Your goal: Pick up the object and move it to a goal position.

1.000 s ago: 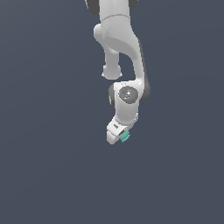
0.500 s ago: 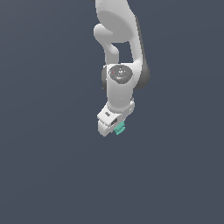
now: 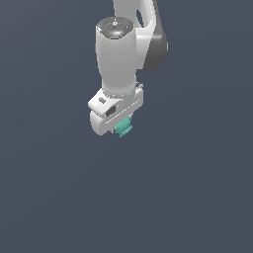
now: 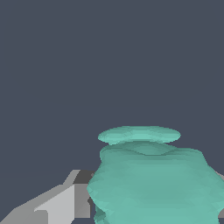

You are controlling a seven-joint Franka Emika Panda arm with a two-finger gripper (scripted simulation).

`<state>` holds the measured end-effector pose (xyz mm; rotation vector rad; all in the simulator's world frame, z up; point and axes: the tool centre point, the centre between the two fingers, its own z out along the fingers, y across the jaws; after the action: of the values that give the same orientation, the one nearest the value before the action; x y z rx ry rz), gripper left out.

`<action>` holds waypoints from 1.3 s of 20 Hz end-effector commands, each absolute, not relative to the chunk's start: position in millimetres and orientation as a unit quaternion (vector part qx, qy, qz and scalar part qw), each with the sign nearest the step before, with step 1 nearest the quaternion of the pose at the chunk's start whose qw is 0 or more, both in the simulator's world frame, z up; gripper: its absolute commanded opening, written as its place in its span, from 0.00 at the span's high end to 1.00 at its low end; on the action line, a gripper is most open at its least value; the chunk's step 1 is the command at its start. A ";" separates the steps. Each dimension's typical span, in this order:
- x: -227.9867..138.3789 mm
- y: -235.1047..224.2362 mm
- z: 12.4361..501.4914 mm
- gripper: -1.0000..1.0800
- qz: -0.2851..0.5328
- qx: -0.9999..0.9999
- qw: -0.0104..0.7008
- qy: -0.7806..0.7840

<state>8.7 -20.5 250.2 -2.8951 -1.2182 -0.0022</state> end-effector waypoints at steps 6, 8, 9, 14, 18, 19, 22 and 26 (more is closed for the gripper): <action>7.2 -53.8 334.1 1.00 -0.001 -0.922 0.001 -0.388; 7.2 -62.3 355.2 1.00 -0.001 -0.922 0.001 -0.388; 7.3 -66.5 365.5 1.00 -0.001 -0.922 0.001 -0.388; 8.2 -85.9 412.2 1.00 0.000 -0.922 0.001 -0.388; 9.3 -97.3 439.4 1.00 0.000 -0.922 0.001 -0.388; 9.6 -99.6 444.8 1.00 0.000 -0.922 0.000 -0.387; 10.5 -105.2 458.1 1.00 0.000 -0.922 0.000 -0.387; 11.6 -110.2 469.9 1.00 0.000 -0.922 0.000 -0.387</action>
<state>11.2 -108.5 465.6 -2.8966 -1.2164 -0.0014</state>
